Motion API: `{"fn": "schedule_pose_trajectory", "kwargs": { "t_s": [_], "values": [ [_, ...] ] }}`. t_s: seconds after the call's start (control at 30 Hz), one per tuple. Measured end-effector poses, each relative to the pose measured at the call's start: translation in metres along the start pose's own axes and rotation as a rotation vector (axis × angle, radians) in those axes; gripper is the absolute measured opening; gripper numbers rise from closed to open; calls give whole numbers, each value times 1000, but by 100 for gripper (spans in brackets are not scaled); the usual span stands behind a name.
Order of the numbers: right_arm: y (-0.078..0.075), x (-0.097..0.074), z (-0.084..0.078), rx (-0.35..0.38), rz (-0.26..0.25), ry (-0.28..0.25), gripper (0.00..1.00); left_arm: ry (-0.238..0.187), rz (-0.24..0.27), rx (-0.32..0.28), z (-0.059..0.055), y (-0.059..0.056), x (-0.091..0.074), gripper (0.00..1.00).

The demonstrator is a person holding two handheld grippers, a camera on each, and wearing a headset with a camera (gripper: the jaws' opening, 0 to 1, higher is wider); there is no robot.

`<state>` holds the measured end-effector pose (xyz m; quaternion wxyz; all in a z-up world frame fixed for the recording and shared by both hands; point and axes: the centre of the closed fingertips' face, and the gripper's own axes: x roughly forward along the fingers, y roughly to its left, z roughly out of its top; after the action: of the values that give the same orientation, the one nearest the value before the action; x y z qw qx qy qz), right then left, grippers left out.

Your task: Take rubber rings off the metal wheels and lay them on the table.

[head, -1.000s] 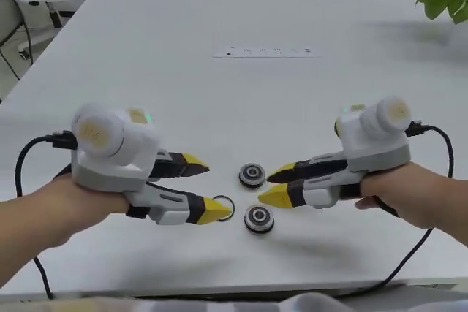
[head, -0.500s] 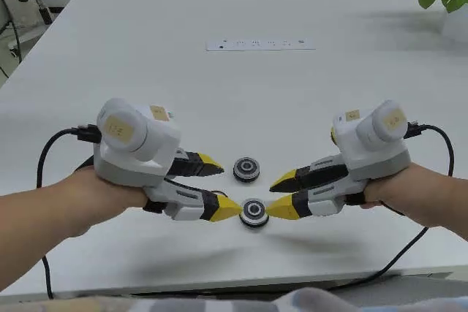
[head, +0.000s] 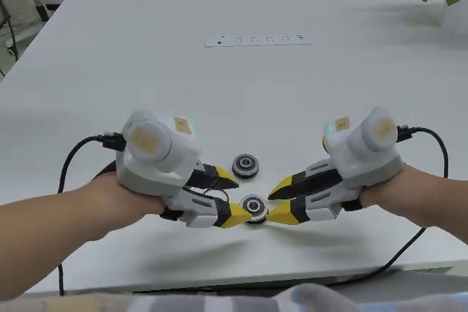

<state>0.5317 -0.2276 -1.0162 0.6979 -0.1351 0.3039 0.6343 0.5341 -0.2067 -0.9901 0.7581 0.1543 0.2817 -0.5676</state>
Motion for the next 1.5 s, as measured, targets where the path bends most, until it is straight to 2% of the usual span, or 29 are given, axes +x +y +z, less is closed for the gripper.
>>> {"fn": "schedule_pose_trajectory", "kwargs": {
  "t_s": [0.27, 0.47, 0.6, 0.77, 0.9, 1.1, 1.3, 1.5],
  "values": [
    [2, 4, -3, -32, -3, 15, 17, 6, -5, 16, -1, -1, 8, 25],
    [1, 4, -3, -38, -9, 6, 17, 7, -8, 30, 0, -4, 13, 22],
    [2, 4, -2, -44, -8, 4, 16, 22, -7, 47, -4, -5, 16, 20],
    [3, 5, -2, -50, -3, 3, 14, 7, 10, 68, -3, -4, 19, 16],
    [4, 5, -2, -50, 0, -1, 13, 4, 20, 59, -3, -4, 18, 15],
    [3, 5, -2, -2, 9, -14, 13, 3, 33, 63, -3, -4, 18, 14],
    [2, 5, -1, -28, -7, -9, 15, -9, 38, 57, -3, -4, 17, 13],
    [4, 5, -2, -10, 2, -25, 12, -12, 43, 50, -3, -4, 17, 13]
  ]
}}
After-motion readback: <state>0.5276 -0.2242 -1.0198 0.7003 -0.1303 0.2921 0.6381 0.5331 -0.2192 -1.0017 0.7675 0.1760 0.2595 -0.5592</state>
